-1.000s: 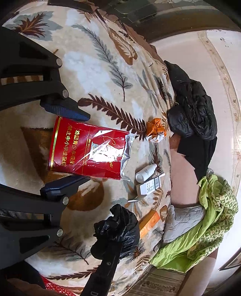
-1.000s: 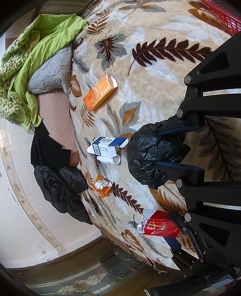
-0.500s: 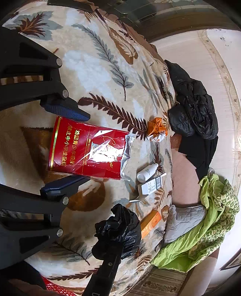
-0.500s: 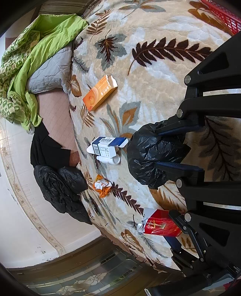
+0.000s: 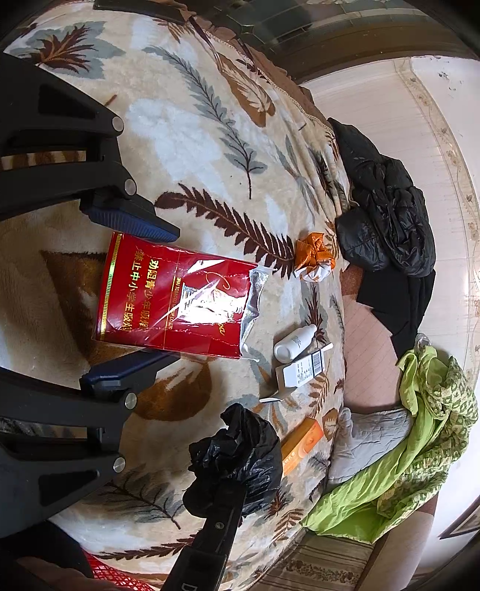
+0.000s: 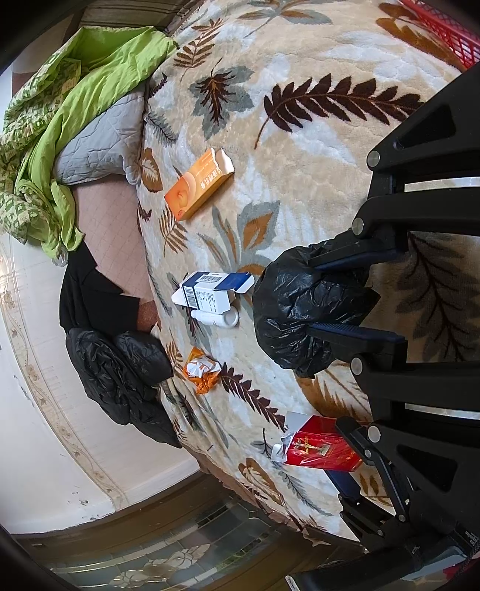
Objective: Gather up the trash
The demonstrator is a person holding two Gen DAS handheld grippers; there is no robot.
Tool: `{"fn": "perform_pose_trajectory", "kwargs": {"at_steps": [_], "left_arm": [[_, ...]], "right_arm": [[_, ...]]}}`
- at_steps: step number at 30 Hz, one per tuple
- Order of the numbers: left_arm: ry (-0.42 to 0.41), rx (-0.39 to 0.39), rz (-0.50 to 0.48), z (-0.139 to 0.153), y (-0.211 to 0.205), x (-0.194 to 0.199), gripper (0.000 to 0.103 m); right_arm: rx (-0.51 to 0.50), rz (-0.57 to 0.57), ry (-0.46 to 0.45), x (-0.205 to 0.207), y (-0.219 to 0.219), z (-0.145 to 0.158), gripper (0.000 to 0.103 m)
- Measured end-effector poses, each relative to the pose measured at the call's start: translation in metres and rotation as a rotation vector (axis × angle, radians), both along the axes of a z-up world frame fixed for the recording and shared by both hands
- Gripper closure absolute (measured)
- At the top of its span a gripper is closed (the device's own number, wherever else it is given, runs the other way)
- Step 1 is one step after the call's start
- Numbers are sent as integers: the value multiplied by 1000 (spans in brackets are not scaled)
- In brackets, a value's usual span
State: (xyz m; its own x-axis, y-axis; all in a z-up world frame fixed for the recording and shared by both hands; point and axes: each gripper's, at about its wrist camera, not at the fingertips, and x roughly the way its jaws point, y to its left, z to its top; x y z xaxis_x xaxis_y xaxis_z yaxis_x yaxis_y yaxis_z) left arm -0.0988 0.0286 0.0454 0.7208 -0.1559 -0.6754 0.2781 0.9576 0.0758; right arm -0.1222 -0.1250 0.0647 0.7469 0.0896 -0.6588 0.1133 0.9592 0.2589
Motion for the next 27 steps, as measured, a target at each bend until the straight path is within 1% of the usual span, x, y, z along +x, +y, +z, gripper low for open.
{"fn": "perform_pose_trajectory", "kwargs": {"at_steps": [10,13,15,18,22,27], "left_arm": [[2,0,0,0,0,0,46],[-1,-12,-5,1,0,-1,46],[-17,-24,-21,3,0,-5,46],[-22,-44,-64,7,-3,-13,46],[-35,-49,-136,15,-13,-29,46],[-20,-65,-261,28,-39,-51,46]], "right_arm": [[5,-2,-7,-2,-1,2,73],[11,-6,-12,-8,-3,6,73],[28,-16,-14,-16,-7,9,73],[54,-35,-16,-32,-17,15,73],[63,-81,-16,-64,-38,24,73],[88,-183,-3,-115,-77,29,73]]}}
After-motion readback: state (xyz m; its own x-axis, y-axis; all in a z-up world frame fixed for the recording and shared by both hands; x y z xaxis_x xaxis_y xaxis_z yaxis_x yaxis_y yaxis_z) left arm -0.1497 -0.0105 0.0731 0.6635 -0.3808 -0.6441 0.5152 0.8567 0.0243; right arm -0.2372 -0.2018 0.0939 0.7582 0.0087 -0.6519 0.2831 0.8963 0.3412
